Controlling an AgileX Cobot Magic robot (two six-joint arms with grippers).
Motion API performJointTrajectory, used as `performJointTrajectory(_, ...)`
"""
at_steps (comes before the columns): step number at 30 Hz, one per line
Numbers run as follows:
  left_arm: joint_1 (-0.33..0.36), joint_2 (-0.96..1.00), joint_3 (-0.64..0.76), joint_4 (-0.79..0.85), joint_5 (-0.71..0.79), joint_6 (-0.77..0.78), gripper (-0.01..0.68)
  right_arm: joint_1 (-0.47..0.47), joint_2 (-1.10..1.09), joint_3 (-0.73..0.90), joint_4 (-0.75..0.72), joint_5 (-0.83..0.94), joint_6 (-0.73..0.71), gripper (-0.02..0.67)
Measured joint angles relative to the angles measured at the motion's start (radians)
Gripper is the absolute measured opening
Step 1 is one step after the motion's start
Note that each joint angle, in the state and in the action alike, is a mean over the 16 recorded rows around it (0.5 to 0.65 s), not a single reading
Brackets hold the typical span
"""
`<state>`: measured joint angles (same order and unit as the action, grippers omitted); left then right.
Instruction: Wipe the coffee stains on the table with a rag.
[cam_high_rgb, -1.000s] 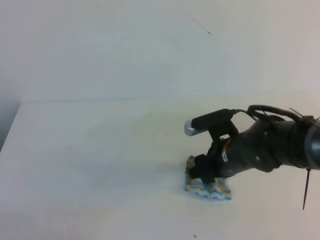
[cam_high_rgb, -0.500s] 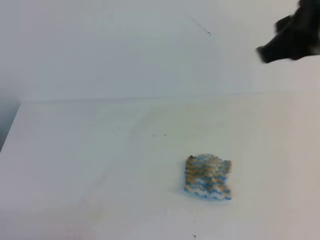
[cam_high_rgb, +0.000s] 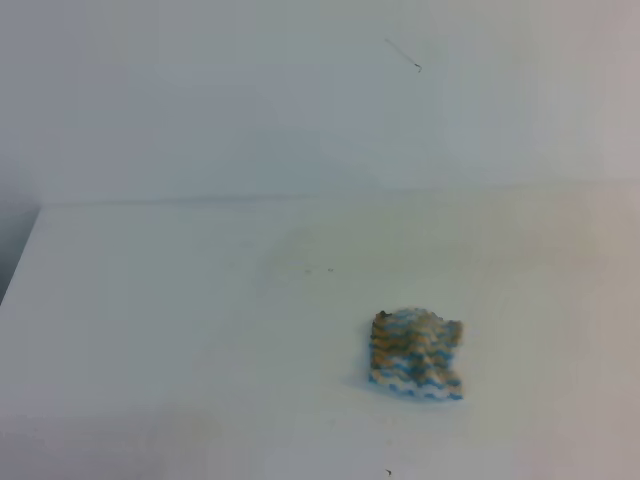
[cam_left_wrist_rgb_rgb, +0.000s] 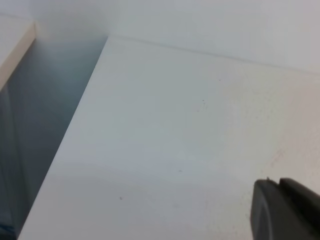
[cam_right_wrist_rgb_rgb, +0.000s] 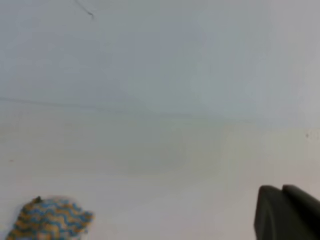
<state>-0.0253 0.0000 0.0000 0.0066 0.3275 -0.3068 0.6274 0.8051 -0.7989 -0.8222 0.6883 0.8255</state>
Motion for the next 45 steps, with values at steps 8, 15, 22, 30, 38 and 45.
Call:
performJointTrajectory(8, 0.0, 0.0, 0.0, 0.0, 0.0, 0.001, -0.001, 0.0, -0.309, 0.301, 0.101, -0.034, 0.051, -0.004)
performJointTrajectory(15, 0.0, 0.0, 0.0, 0.0, 0.0, 0.002, -0.001, 0.0, -0.443, 0.443, 0.155, -0.028, 0.048, -0.004)
performJointTrajectory(22, 0.0, 0.0, 0.0, 0.0, 0.0, 0.001, -0.001, 0.0, -0.473, 0.488, 0.164, -0.019, 0.047, -0.004)
performJointTrajectory(30, 0.0, 0.0, 0.0, 0.0, 0.0, 0.0, -0.001, -0.002, -0.476, 0.491, 0.162, -0.006, 0.052, -0.004)
performJointTrajectory(38, 0.0, 0.0, 0.0, 0.0, 0.0, 0.0, -0.001, -0.131, -0.509, 0.492, 0.232, -0.051, -0.102, -0.004)
performJointTrajectory(45, 0.0, 0.0, 0.0, 0.0, 0.0, 0.0, -0.001, -0.4, -0.599, 0.508, 0.41, -0.191, -0.484, -0.004)
